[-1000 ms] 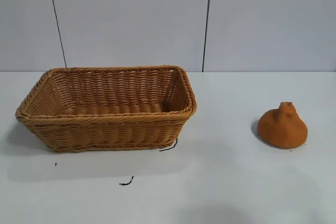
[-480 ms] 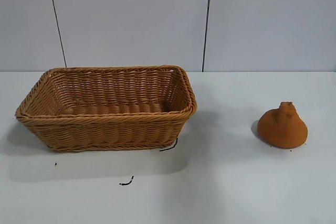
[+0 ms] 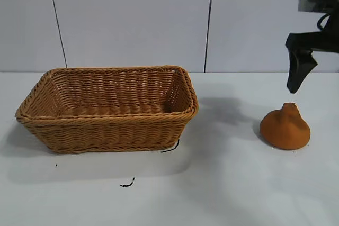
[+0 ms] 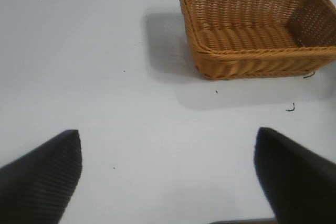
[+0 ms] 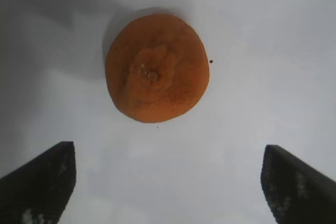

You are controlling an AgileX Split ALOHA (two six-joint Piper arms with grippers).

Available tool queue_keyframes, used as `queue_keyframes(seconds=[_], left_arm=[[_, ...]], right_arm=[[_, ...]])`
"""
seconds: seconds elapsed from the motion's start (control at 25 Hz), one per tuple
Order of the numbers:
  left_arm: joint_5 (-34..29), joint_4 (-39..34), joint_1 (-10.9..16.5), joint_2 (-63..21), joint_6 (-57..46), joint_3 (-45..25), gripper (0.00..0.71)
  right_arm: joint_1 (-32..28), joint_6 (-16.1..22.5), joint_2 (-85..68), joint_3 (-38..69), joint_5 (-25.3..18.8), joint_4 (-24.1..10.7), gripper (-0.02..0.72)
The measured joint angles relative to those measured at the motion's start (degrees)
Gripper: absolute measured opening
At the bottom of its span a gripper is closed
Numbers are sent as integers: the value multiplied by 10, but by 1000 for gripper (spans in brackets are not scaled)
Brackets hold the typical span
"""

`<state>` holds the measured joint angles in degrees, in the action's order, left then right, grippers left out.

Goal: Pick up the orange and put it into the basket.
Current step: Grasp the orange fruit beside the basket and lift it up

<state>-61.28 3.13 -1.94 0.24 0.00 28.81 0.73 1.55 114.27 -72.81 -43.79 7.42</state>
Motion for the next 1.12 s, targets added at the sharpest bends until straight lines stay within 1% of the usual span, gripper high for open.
queue_keyframes(seconds=[0.16, 0.2, 0.28, 0.32, 0.4, 0.52, 0.6, 0.64, 0.72, 0.84, 1.12], left_arm=[[0, 0, 0, 0, 0, 0, 639], [0, 0, 0, 0, 0, 0, 639], [0, 0, 0, 0, 0, 0, 639], [0, 0, 0, 0, 0, 0, 639], [1, 0, 0, 0, 0, 0, 639], [1, 0, 0, 0, 0, 0, 639], [1, 0, 0, 0, 0, 0, 639], [1, 0, 0, 0, 0, 0, 639], [1, 0, 0, 0, 0, 0, 639], [1, 0, 0, 0, 0, 0, 639], [1, 0, 0, 0, 0, 0, 639]], right_arm=[[0, -1, 29, 0, 25, 2, 681], [0, -1, 33, 0, 29, 4, 671], [0, -1, 36, 0, 36, 7, 624], [0, -1, 36, 0, 38, 7, 576], [0, -1, 36, 0, 43, 9, 443], [0, -3, 35, -2, 42, 11, 176], [0, -12, 28, -3, 39, 11, 68], [0, -15, 23, -3, 35, 11, 41], [0, -26, 10, -11, 20, 11, 32], [0, -28, -14, -45, -20, 7, 32], [2, -28, -57, -195, -106, 7, 31]])
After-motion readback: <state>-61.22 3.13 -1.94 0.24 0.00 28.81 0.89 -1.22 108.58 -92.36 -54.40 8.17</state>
